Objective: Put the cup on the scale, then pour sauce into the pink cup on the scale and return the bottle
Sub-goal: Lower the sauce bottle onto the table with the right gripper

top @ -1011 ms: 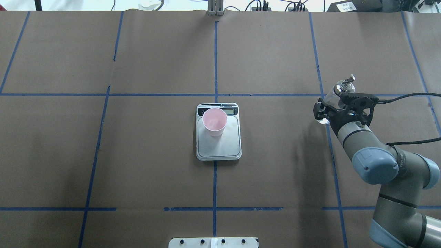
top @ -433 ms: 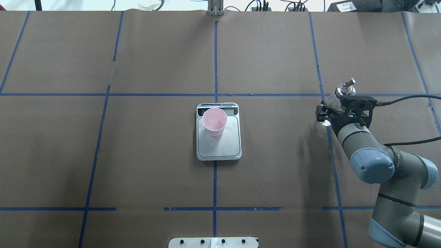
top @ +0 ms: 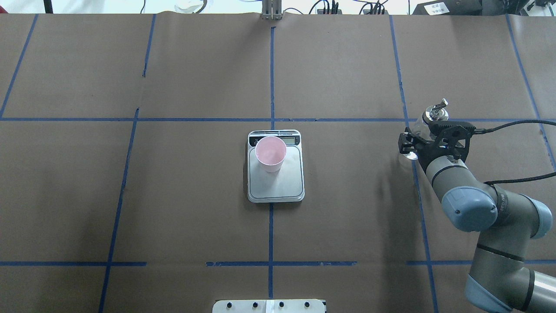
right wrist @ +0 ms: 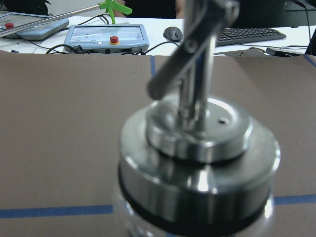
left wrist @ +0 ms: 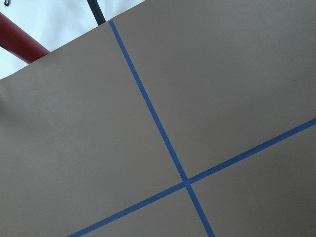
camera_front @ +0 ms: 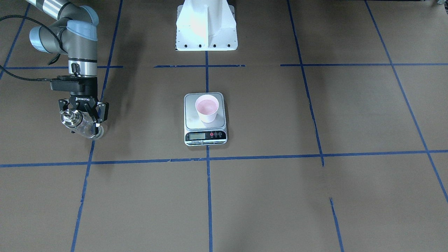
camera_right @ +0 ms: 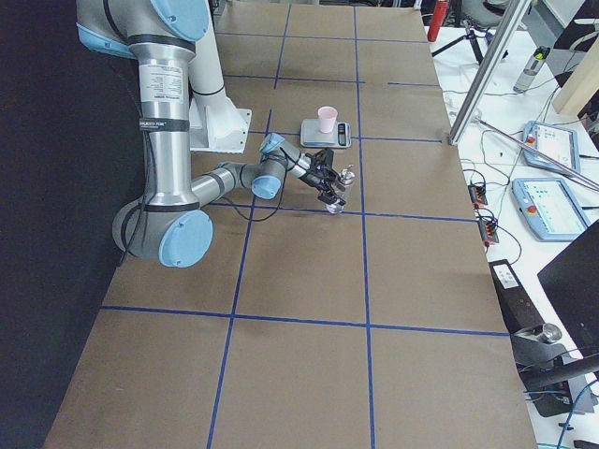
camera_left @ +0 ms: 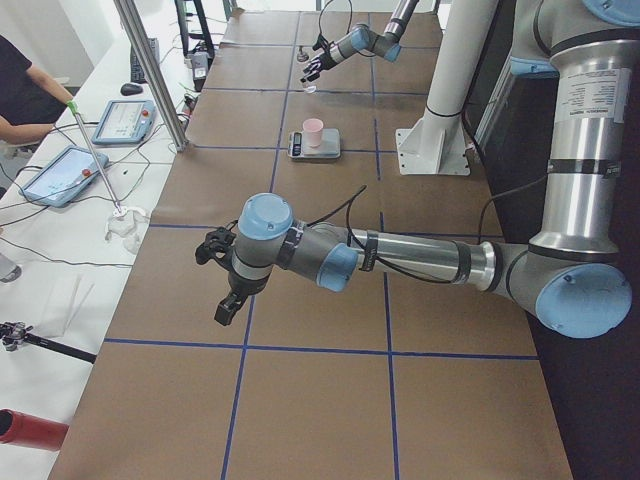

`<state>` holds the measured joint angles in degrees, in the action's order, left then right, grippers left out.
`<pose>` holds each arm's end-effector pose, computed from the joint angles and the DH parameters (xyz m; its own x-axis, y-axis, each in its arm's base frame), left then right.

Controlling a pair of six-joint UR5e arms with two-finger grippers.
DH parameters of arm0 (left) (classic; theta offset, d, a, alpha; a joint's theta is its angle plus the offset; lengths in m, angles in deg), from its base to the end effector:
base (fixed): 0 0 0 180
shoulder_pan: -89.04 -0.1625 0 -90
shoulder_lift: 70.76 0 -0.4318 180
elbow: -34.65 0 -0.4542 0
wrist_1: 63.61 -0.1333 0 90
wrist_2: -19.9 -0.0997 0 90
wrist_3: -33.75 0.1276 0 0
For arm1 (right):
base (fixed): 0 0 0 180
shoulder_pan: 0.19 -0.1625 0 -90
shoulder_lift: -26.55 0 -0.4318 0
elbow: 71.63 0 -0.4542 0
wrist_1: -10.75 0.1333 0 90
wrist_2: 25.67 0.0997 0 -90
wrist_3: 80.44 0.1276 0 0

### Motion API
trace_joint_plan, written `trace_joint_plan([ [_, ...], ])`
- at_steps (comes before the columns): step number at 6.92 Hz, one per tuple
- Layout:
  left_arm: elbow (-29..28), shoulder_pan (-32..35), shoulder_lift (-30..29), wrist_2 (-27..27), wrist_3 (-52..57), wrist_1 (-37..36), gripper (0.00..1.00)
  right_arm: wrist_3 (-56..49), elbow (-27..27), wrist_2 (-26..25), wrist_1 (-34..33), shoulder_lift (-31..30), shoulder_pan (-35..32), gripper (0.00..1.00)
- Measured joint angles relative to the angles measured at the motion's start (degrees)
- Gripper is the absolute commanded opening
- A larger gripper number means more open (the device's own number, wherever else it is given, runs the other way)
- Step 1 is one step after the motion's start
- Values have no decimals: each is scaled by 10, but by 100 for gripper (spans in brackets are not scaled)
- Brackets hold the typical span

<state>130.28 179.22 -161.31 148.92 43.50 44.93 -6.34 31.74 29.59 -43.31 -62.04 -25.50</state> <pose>-0.0548 -0.5876 0.5937 0.7670 0.4109 -0.4928 -0.1289 0.8511 0.5090 -0.4490 -0.4402 0.4675 0.7559 0.1085 0.6456 -0.5646 0.6072 0.5590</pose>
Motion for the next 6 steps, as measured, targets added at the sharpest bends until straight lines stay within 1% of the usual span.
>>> trace_joint_plan([
  [4, 0, 0, -1, 0, 0, 0, 100, -1, -1, 1, 0, 0, 1, 0],
  [5, 0, 0, -1, 0, 0, 0, 100, -2, -1, 1, 0, 0, 1, 2],
  [6, 1, 0, -1, 0, 0, 0, 100, -2, -3, 1, 0, 0, 1, 7],
])
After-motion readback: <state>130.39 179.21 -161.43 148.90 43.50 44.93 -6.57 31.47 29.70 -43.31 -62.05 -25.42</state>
